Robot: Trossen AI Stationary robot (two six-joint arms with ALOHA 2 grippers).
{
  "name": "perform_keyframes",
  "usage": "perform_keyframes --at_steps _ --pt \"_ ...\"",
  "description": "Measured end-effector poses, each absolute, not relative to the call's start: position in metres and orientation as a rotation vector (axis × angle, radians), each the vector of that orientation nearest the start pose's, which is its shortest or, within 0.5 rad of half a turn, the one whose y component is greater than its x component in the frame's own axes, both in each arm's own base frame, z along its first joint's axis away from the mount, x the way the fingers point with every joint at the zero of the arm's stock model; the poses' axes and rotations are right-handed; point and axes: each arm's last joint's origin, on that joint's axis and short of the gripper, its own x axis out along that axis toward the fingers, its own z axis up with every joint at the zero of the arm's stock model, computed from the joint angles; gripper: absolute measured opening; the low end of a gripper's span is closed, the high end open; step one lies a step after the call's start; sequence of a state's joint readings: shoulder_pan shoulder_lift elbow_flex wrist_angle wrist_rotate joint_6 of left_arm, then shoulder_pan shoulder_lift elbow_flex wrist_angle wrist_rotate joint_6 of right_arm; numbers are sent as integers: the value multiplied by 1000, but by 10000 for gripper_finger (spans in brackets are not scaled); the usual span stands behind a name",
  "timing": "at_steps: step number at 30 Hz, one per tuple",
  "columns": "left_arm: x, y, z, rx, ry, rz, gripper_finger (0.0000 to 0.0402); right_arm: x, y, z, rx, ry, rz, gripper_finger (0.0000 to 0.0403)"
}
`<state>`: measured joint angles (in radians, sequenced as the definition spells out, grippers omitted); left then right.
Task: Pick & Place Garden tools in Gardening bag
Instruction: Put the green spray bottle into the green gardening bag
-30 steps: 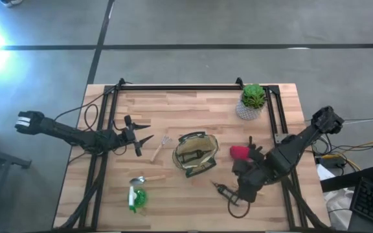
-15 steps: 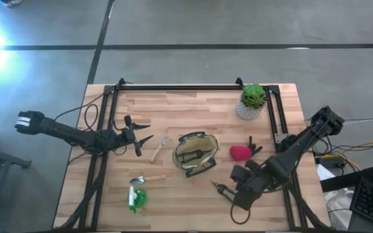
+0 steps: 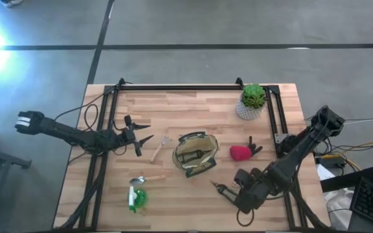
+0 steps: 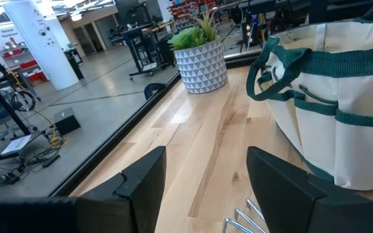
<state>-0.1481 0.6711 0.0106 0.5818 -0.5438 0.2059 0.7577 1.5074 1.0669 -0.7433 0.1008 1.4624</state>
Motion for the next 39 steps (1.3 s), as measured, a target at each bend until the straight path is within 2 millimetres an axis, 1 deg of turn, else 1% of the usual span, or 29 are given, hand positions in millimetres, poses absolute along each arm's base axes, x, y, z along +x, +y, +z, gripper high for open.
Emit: perform_keyframes --at_steps 7,10,13,17,21,25,29,31,35,39 --pt "136 -5 157 230 115 386 218 209 195 206 824 1192 -278 54" --pt "137 -5 158 230 115 386 218 206 193 199 809 1203 -292 54" --pt "136 -5 157 230 115 386 218 204 188 195 756 1223 -301 54" --pt "137 -5 158 230 115 387 218 203 174 192 651 1279 -369 54" --pt "137 -5 158 230 115 386 218 201 160 194 517 1348 -417 54" --pt "137 -5 158 230 115 387 218 201 150 195 320 1407 -348 54" --pt "137 -5 158 230 114 387 218 202 145 194 104 1397 -243 54" --pt "137 -5 157 230 115 386 218 203 144 194 28 1399 -190 54" --pt "137 -5 158 230 114 387 218 206 138 194 -48 1399 -167 57" --pt "137 -5 158 230 115 386 218 208 127 194 -93 1417 -212 81"
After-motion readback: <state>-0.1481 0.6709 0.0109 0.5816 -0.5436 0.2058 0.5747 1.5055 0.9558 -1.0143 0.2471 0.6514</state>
